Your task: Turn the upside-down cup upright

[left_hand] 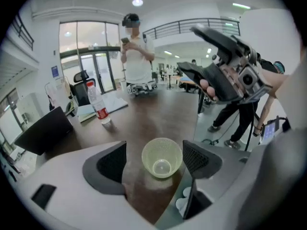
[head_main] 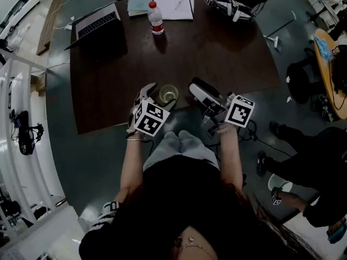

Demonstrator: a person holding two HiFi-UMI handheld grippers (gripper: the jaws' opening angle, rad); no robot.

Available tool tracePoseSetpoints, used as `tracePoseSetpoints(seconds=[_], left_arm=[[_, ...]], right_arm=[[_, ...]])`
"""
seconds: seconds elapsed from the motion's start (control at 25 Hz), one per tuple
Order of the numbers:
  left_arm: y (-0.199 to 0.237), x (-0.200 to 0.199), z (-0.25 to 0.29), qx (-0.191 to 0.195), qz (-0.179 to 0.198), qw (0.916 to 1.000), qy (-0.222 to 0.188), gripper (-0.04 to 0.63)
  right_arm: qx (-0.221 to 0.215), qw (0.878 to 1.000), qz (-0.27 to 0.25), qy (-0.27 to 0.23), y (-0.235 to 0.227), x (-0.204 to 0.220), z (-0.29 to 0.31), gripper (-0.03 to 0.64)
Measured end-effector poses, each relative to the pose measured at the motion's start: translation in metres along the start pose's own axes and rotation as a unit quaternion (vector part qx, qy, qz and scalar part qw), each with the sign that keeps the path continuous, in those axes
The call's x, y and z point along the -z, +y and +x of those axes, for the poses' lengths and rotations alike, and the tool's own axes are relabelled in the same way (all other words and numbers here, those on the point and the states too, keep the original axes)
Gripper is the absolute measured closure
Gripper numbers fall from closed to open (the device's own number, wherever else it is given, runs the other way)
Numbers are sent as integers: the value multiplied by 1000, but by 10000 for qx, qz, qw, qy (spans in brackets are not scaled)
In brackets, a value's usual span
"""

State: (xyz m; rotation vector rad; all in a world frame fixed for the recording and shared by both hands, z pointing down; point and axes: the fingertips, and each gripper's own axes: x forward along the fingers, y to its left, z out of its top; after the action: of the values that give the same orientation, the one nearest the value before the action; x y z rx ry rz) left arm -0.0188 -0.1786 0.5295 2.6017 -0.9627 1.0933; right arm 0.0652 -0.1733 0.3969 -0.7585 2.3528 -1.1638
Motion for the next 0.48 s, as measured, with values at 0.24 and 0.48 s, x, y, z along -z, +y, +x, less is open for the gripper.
tracePoseSetpoints(seconds=[0.24, 0.48], left_arm=[[34, -38, -57, -579, -881, 9856, -1324, 301], [51, -48, -100, -811, -1382, 9687, -1894, 337]], right_arm=[[464, 9966, -682, 10, 2, 5, 8, 451], [828, 9846, -1525, 187, 8, 11, 20, 512]])
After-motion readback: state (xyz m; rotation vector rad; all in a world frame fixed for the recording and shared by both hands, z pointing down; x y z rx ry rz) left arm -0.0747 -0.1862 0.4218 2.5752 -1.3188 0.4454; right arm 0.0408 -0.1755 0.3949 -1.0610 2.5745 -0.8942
